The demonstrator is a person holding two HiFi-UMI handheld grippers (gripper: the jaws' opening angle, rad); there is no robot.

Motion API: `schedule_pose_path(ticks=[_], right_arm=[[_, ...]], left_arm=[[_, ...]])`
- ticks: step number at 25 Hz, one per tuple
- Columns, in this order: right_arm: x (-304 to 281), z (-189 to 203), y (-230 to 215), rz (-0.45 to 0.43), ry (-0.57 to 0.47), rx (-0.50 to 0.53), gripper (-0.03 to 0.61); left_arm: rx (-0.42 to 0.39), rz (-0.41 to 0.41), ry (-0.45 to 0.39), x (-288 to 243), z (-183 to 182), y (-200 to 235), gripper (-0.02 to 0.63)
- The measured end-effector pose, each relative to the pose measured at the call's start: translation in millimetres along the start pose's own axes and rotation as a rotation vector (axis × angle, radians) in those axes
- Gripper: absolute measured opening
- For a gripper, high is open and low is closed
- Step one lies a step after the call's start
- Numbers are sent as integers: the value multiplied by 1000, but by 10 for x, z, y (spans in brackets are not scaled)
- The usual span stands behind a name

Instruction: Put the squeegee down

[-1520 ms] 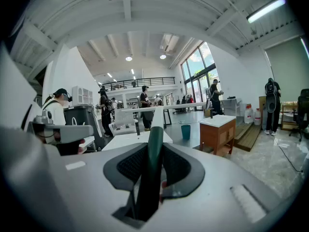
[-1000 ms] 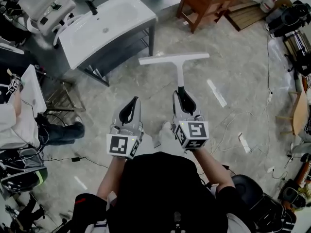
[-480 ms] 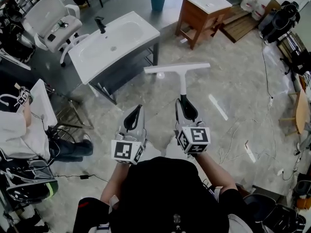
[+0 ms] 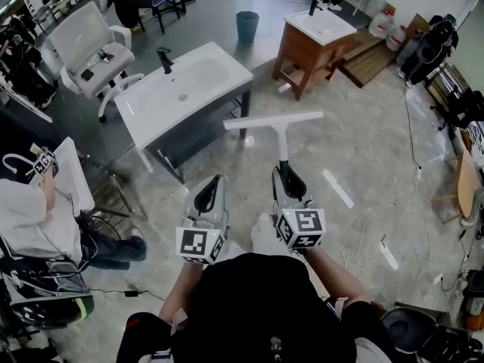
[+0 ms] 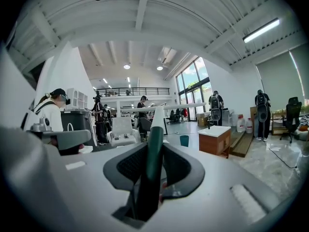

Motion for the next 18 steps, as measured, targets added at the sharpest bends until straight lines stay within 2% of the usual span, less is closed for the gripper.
schedule_pose_path(ticks=[10,18], right_arm=[[-471,-22,0,-12,7,-8,98],[-1123,11,-249,-8,30,-26,98]], left_arm=[[-8,-21,-2,-265,0,353,2],[5,-38,9,-827,56,685,2]])
Point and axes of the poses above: the fingertips, and each gripper's own axes: x backward along the fingers, y to its left, z out of its underside, the point moved 2 cm from there along x, backward along the fingers, and after that the axes turned 5 degrees about z, right-handed, at the moved point
